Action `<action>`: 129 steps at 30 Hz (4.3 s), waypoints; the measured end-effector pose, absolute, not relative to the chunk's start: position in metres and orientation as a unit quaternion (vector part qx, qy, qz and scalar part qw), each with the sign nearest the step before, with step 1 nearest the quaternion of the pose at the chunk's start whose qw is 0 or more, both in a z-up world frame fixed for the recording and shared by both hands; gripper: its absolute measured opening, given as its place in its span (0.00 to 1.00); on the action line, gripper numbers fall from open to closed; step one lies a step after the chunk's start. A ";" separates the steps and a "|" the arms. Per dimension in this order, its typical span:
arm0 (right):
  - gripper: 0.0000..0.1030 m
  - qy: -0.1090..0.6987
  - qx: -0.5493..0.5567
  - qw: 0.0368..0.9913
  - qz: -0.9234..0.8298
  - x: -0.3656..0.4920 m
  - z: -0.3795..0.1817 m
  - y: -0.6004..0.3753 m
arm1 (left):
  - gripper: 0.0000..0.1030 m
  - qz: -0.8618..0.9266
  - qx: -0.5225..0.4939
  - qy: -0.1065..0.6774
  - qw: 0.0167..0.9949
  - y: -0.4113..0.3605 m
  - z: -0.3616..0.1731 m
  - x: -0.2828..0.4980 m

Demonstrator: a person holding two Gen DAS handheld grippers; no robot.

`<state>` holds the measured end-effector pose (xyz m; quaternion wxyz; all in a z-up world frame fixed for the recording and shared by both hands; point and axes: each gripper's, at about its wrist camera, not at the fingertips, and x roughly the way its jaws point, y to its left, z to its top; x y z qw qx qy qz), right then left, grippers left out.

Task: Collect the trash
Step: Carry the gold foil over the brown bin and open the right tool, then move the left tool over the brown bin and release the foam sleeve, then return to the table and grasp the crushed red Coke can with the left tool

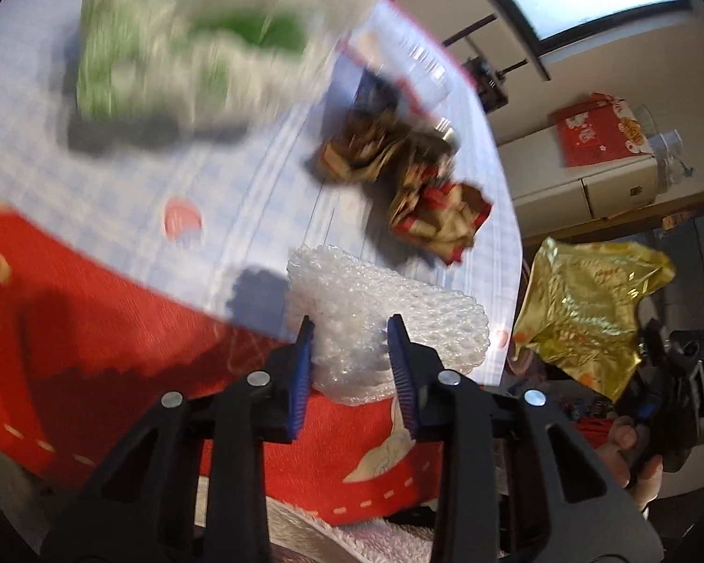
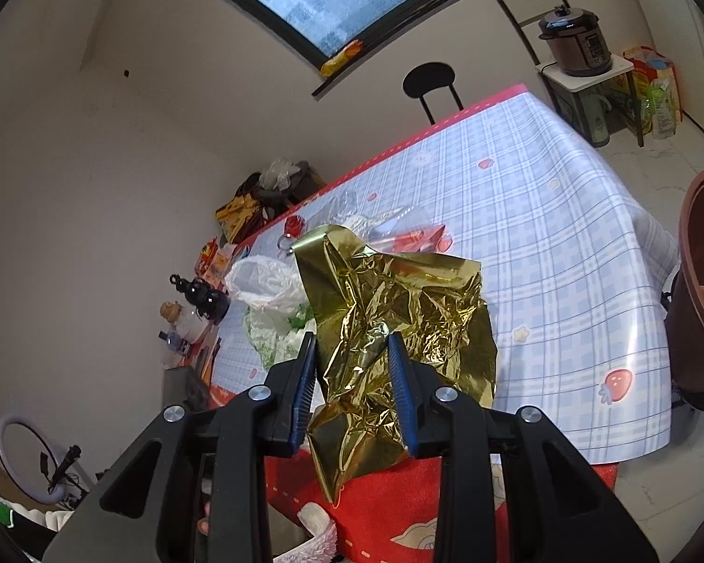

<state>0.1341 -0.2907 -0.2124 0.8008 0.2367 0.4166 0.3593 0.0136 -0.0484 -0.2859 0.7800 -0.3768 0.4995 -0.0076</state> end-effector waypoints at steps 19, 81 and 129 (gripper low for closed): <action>0.30 0.373 0.283 0.877 0.108 0.209 -0.260 -0.483 | 0.33 -0.053 -0.204 0.411 0.887 -0.096 -0.146 0.061; 0.95 0.321 0.135 0.937 -0.027 0.106 -0.217 -0.493 | 0.94 -0.121 -0.032 0.361 0.924 -0.233 -0.122 0.175; 0.95 0.430 0.028 0.900 0.066 0.290 -0.192 0.031 | 0.67 0.010 -0.434 0.421 0.796 0.441 -0.323 0.280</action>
